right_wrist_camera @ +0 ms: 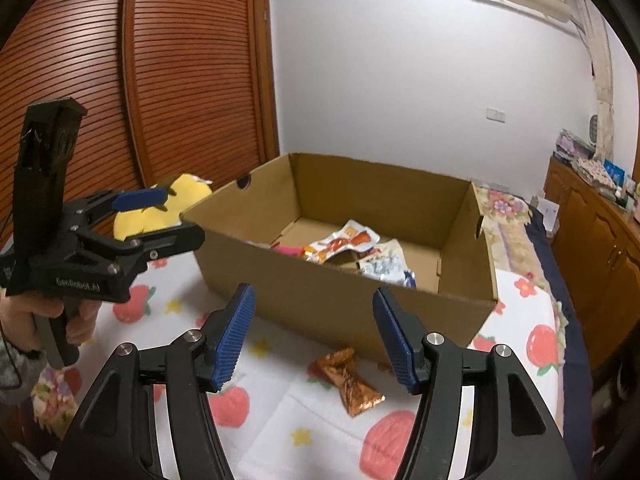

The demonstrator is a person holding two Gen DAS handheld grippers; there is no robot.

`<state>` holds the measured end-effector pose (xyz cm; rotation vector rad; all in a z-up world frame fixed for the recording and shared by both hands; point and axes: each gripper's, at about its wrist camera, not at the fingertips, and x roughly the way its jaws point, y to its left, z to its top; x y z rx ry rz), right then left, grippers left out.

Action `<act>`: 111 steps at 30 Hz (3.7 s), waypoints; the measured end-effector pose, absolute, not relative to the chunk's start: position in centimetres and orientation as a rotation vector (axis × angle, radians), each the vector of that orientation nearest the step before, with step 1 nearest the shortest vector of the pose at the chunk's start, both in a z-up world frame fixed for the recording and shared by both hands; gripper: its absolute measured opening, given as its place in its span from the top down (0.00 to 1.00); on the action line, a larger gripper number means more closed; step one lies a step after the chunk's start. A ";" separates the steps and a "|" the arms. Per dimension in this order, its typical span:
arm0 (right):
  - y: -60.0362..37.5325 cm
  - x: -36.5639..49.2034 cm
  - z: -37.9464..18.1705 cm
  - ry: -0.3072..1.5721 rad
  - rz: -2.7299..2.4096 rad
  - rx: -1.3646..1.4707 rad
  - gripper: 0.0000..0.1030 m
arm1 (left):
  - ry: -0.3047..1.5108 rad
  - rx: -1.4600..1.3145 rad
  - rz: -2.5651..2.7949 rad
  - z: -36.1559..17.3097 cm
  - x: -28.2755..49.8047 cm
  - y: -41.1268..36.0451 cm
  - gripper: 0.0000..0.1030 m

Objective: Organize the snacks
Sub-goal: 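Move both tools out of the box toward the copper candy and white bar, then grasp the copper candy with the right tool while the left tool grasps the clear-wrapped white bar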

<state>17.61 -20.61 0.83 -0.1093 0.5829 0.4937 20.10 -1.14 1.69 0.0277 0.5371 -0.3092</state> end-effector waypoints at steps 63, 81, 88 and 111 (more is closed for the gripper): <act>-25.1 15.4 -9.2 0.853 0.437 -0.088 0.81 | 0.950 -0.060 -0.403 -8.2 16.4 -4.2 0.23; -25.5 15.2 -9.4 0.832 0.419 -0.088 0.81 | 1.010 -0.086 -0.371 -8.5 20.9 -5.8 0.33; -25.3 15.0 -9.5 0.827 0.411 -0.097 0.81 | 1.002 -0.096 -0.329 -8.7 22.1 -5.5 0.33; -25.3 15.1 -9.5 0.835 0.403 -0.090 0.81 | 0.953 -0.179 -0.335 -8.4 18.4 -2.3 0.81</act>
